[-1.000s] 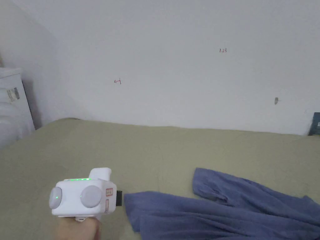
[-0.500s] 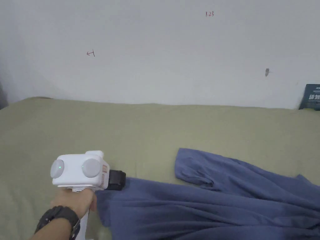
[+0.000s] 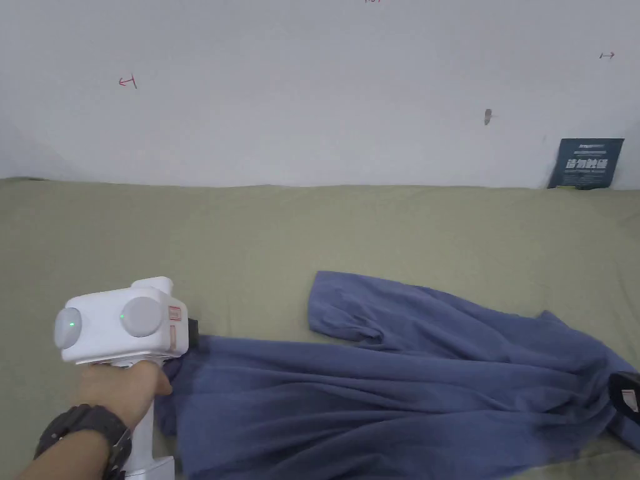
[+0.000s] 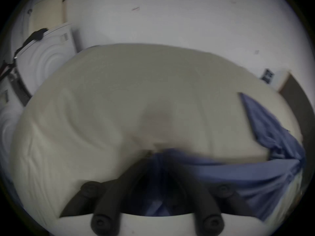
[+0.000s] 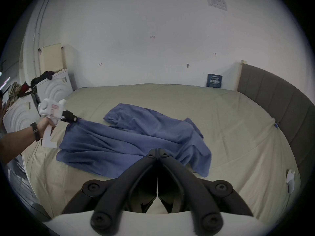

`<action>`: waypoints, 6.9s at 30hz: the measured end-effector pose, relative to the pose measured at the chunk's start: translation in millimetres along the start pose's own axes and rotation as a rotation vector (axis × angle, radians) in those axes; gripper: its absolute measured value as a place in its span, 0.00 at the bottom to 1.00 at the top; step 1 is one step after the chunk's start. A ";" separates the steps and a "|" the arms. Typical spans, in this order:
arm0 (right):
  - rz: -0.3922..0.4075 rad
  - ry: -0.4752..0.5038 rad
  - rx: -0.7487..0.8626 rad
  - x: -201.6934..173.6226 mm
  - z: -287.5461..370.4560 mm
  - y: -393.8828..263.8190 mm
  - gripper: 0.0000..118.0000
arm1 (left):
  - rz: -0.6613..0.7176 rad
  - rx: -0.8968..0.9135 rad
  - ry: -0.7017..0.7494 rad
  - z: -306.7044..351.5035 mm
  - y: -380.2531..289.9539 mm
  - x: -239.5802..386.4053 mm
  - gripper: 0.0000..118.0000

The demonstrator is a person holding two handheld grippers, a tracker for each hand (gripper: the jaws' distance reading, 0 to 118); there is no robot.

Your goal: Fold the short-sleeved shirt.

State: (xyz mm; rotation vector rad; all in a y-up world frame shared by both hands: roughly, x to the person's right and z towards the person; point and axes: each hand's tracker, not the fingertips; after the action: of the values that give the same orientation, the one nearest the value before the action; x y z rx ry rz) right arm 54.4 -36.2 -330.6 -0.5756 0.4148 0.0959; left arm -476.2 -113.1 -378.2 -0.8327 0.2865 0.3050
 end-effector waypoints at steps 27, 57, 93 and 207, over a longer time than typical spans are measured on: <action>-0.481 0.006 -0.145 84.6 -128.2 -3.5 0.08 | -0.060 0.034 -0.070 9.1 3.1 17.7 0.00; -0.149 0.051 0.132 -26.4 -136.5 257.7 0.08 | -0.107 0.515 -0.120 187.9 217.0 43.2 0.00; -0.053 -0.086 0.004 22.9 -160.7 148.6 0.09 | -0.266 0.440 -0.130 157.6 -7.2 15.8 0.00; 0.450 0.253 -0.426 -62.0 -344.6 139.5 0.71 | -0.172 -0.026 -0.159 156.2 -218.4 -4.6 0.00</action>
State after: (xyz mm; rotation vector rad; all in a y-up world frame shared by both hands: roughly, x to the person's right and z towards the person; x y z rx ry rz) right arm -152.3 -106.2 -637.9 -0.9104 0.7759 0.5567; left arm -378.7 -134.0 -128.9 -0.8482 0.0618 0.2130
